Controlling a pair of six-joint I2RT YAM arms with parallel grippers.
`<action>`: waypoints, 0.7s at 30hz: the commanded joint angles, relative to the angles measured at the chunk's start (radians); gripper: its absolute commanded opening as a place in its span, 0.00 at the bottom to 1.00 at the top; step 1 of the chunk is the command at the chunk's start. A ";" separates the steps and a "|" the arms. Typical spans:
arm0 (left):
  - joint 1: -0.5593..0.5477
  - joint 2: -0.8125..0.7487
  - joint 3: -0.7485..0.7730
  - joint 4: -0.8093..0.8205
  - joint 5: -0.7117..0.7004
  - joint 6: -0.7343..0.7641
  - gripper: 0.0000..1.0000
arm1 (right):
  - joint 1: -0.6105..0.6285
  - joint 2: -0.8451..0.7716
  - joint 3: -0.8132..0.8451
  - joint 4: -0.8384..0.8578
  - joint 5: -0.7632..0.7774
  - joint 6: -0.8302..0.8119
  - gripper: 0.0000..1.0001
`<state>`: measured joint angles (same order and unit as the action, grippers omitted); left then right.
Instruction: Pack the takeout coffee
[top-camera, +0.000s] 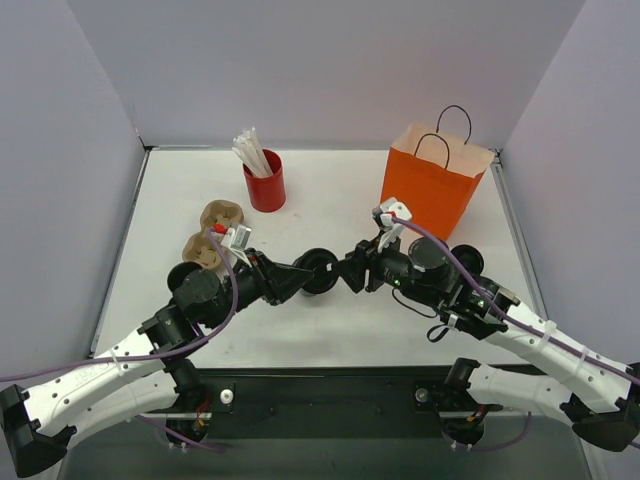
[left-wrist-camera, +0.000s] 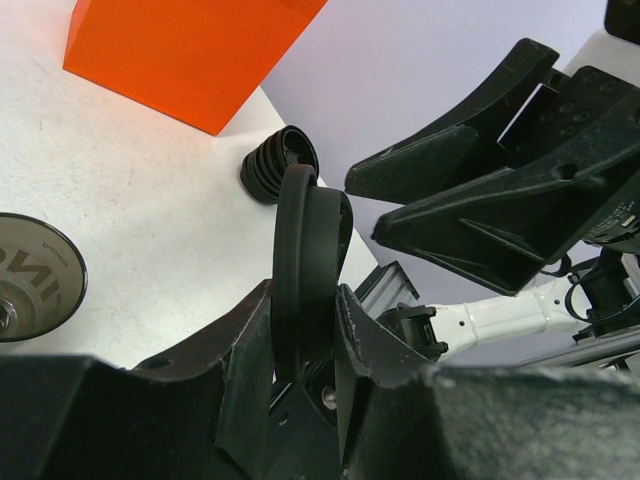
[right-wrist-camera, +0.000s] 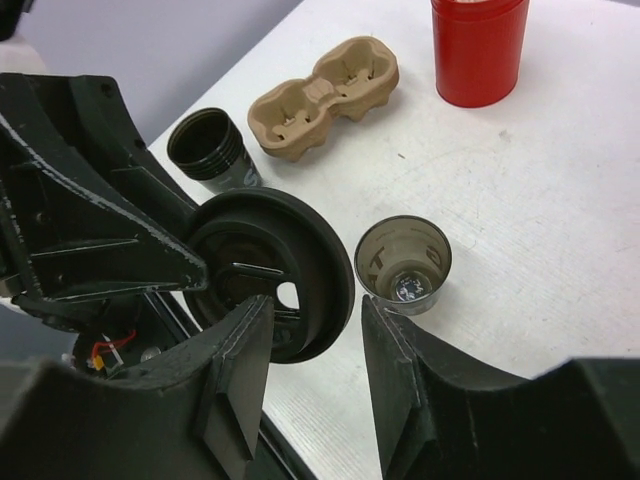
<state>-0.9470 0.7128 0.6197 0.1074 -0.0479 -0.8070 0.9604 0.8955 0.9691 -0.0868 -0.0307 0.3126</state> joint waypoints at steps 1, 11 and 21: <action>0.005 -0.003 0.034 0.032 0.022 -0.012 0.17 | 0.021 0.052 0.065 -0.017 0.071 -0.004 0.40; 0.005 -0.004 0.028 0.038 0.023 -0.014 0.17 | 0.098 0.135 0.121 -0.088 0.187 -0.040 0.23; 0.004 0.001 0.035 0.022 0.039 0.106 0.60 | 0.124 0.131 0.126 -0.113 0.305 -0.059 0.00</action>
<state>-0.9455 0.7170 0.6197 0.1085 -0.0292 -0.7761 1.0763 1.0325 1.0519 -0.1875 0.2050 0.2676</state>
